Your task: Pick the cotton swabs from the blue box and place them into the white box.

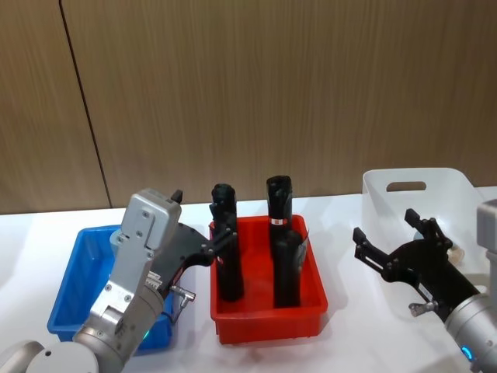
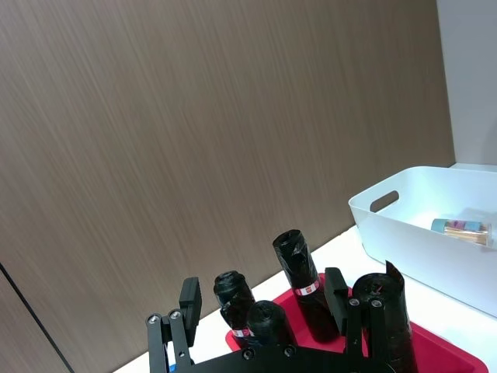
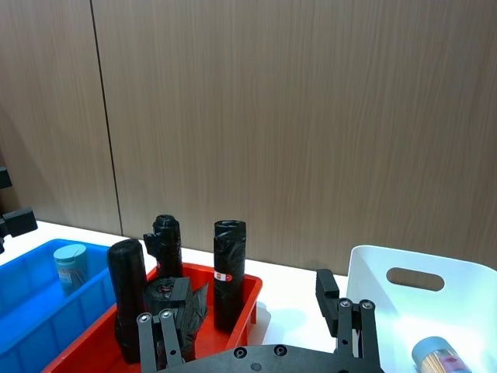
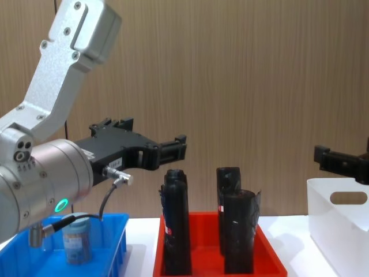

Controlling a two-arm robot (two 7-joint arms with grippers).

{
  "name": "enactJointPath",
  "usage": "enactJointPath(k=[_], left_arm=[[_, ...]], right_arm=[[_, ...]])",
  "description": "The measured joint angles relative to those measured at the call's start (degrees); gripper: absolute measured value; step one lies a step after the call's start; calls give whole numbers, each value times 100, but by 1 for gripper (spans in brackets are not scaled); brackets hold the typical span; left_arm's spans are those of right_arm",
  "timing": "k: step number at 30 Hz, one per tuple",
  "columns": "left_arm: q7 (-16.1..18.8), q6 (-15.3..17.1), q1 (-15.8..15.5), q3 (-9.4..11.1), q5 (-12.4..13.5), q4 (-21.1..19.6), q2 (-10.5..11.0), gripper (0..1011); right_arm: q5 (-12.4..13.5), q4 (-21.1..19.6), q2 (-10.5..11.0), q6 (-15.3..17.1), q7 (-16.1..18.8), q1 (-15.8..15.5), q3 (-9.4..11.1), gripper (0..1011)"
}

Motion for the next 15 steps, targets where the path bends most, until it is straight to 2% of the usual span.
enactJointPath(k=[10, 15], left_arm=[[0, 3, -1, -1, -1, 3, 0, 1004], [0, 5, -1, -1, -1, 4, 0, 1004]], right_arm=[[85, 0, 7, 101, 77, 3, 18, 1002], [230, -2, 28, 308, 214, 30, 47, 1002]])
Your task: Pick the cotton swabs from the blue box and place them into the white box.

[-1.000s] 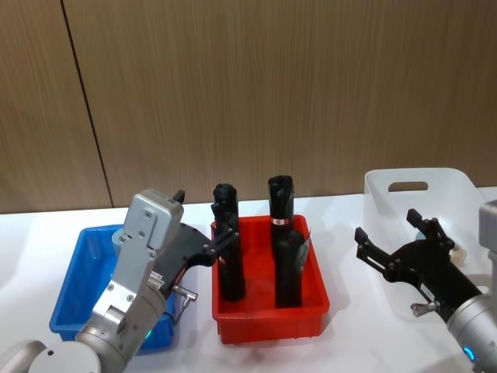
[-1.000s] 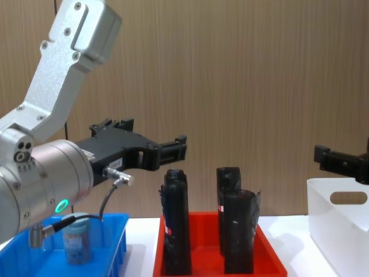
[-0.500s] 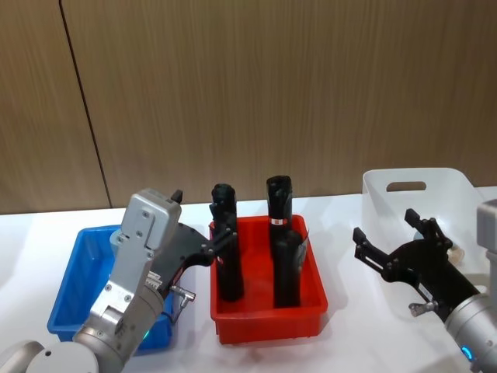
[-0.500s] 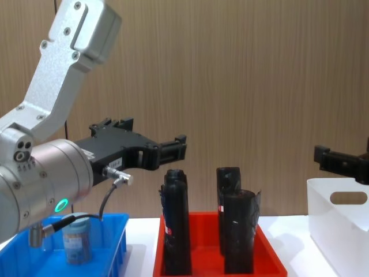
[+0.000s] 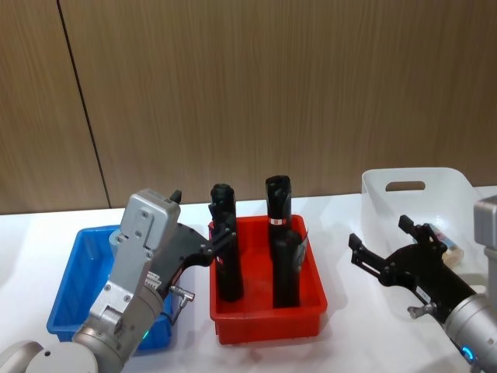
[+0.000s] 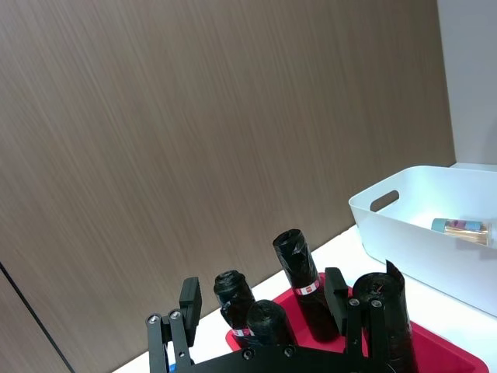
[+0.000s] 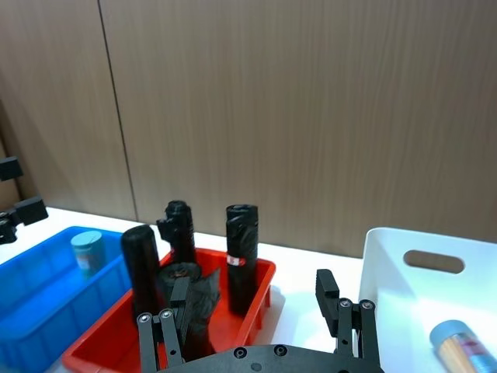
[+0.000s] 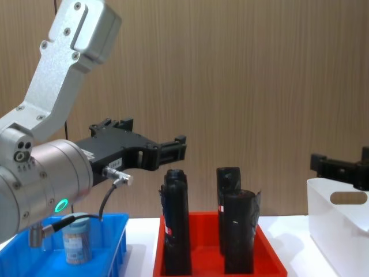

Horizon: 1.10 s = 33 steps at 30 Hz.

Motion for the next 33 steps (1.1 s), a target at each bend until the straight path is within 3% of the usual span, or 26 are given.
enactJointPath(k=[12, 22, 33], left_arm=[[0, 1, 0, 0, 0, 0, 1, 1004], [-1, 0, 0, 0, 0, 0, 0, 1004], [-1, 0, 0, 0, 0, 1, 0, 1004]], right_arm=[[79, 178, 69, 549, 585, 215, 30, 1002], [-211, 728, 13, 791, 1336, 658, -37, 1002], [-545, 1414, -186, 804, 1787, 1175, -155, 1002]])
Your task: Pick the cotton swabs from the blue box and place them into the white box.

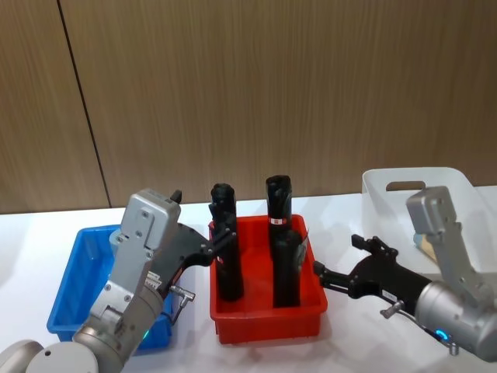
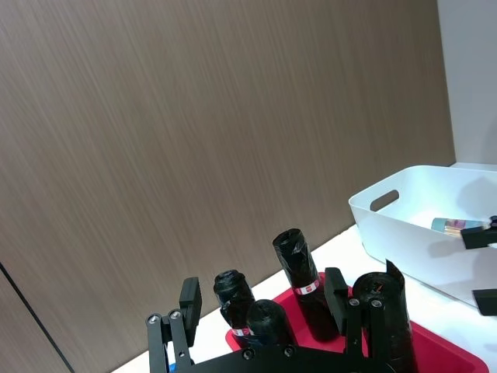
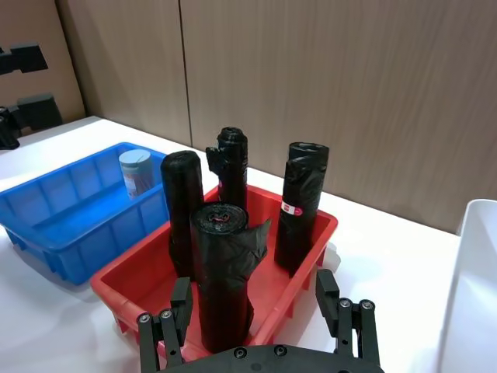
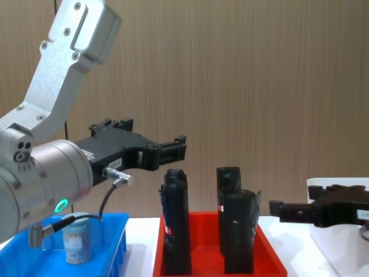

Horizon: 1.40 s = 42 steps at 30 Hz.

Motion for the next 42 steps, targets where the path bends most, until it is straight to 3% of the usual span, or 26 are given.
enactJointPath(k=[9, 42], left_arm=[[0, 0, 0, 0, 0, 0, 0, 1004], [0, 0, 0, 0, 0, 0, 0, 1004]], right_arm=[[-184, 458, -186, 9, 219, 373, -107, 1001], [-227, 1528, -699, 59, 576, 1205, -395, 1002]])
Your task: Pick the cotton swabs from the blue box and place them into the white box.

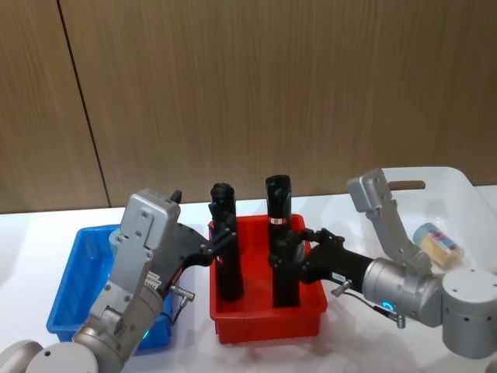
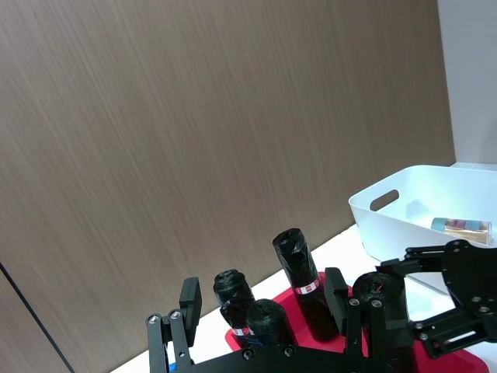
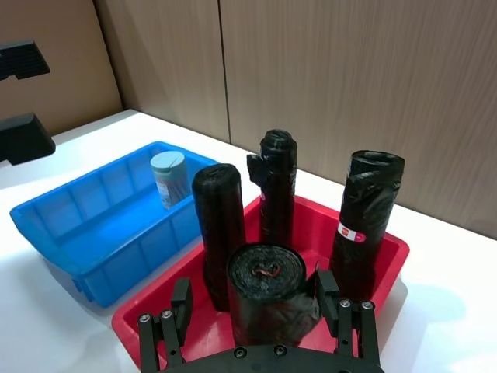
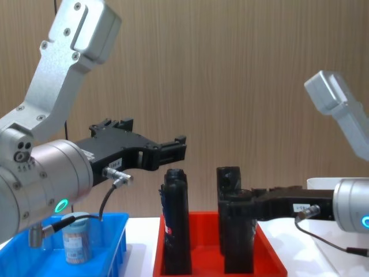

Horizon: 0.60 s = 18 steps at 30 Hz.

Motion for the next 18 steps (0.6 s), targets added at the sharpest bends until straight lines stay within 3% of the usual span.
enactJointPath(k=[12, 18], left_arm=[[0, 0, 0, 0, 0, 0, 0, 1004], [0, 0, 0, 0, 0, 0, 0, 1004]], right_arm=[[-42, 317, -143, -78, -22, 214, -77, 996], [-68, 481, -206, -103, -70, 317, -111, 870]])
